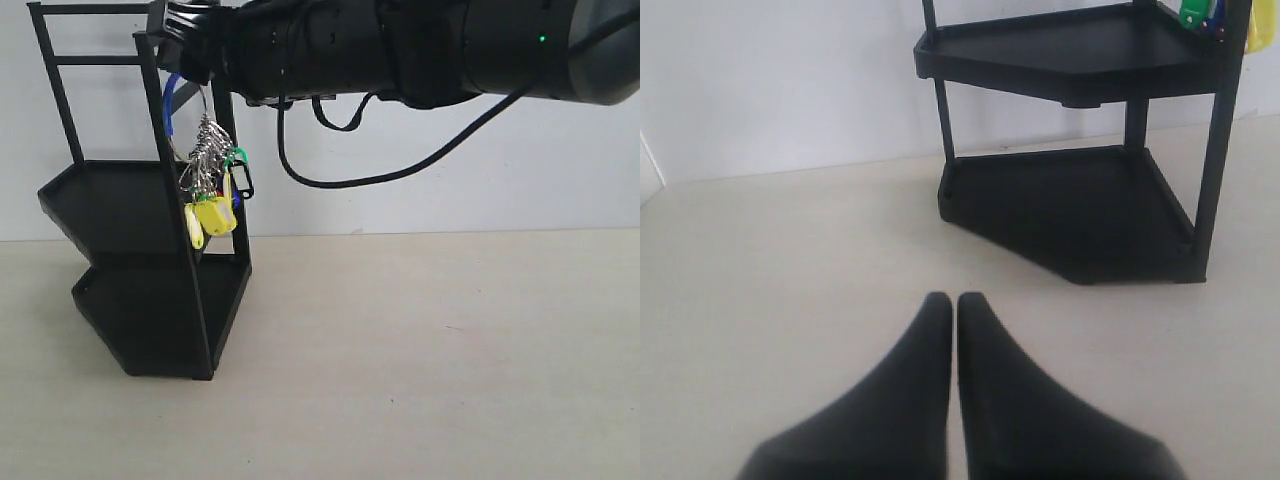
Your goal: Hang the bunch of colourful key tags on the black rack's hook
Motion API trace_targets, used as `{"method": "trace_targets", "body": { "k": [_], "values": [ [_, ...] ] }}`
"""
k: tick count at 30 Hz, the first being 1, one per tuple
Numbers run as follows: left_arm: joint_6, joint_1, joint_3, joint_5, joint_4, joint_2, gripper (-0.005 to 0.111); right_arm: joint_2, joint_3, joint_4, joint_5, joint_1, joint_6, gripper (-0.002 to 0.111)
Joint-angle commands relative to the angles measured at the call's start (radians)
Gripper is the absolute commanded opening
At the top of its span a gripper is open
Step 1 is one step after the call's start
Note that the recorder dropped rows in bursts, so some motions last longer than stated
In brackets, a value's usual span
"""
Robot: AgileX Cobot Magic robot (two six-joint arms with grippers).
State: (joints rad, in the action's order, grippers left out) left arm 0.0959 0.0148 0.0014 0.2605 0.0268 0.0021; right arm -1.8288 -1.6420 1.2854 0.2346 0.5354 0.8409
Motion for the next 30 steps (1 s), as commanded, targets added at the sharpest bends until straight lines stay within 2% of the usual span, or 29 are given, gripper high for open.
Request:
{"method": "trace_targets", "body": {
  "k": [1,4,7,9,10,11,13,15,19,22,26,30],
  "values": [
    [0.001,-0.001,-0.001,-0.006,-0.003,-0.002,0.004,0.068,-0.007,-0.07,0.002,-0.008,-0.005,0.062],
    [0.001,-0.001,-0.001,-0.006,-0.003,-0.002,0.004,0.122,-0.007,-0.096,0.049,-0.048,-0.013,0.062],
    [0.001,-0.001,-0.001,-0.006,-0.003,-0.002,0.004,0.158,-0.007,-0.173,0.2,-0.144,-0.137,0.049],
    [0.001,-0.001,-0.001,-0.006,-0.003,-0.002,0.004,0.186,-0.007,-0.357,0.393,-0.246,-0.273,0.022],
    [0.001,-0.001,-0.001,-0.006,-0.003,-0.002,0.004,0.203,-0.007,-0.488,0.532,-0.312,-0.341,0.004],
    [0.001,-0.001,-0.001,-0.006,-0.003,-0.002,0.004,0.205,-0.007,-0.554,0.624,-0.354,-0.384,0.0],
    [0.001,-0.001,-0.001,-0.006,-0.003,-0.002,0.004,0.223,-0.005,-0.687,0.791,-0.443,-0.43,0.0],
    [0.001,-0.001,-0.001,-0.006,-0.003,-0.002,0.004,0.24,0.01,-0.711,0.842,-0.491,-0.444,0.0],
    [0.001,-0.001,-0.001,-0.006,-0.003,-0.002,0.004,0.38,0.188,-0.733,0.78,-0.595,-0.384,0.0],
    [0.001,-0.001,-0.001,-0.006,-0.003,-0.002,0.004,0.561,0.404,-0.742,0.603,-0.644,-0.359,0.0],
    [0.001,-0.001,-0.001,-0.006,-0.003,-0.002,0.004,0.78,0.668,-0.745,0.355,-0.646,-0.359,0.0],
    [0.001,-0.001,-0.001,-0.006,-0.003,-0.002,0.004,0.884,0.776,-0.742,0.319,-0.646,-0.367,0.0]
  ]
}}
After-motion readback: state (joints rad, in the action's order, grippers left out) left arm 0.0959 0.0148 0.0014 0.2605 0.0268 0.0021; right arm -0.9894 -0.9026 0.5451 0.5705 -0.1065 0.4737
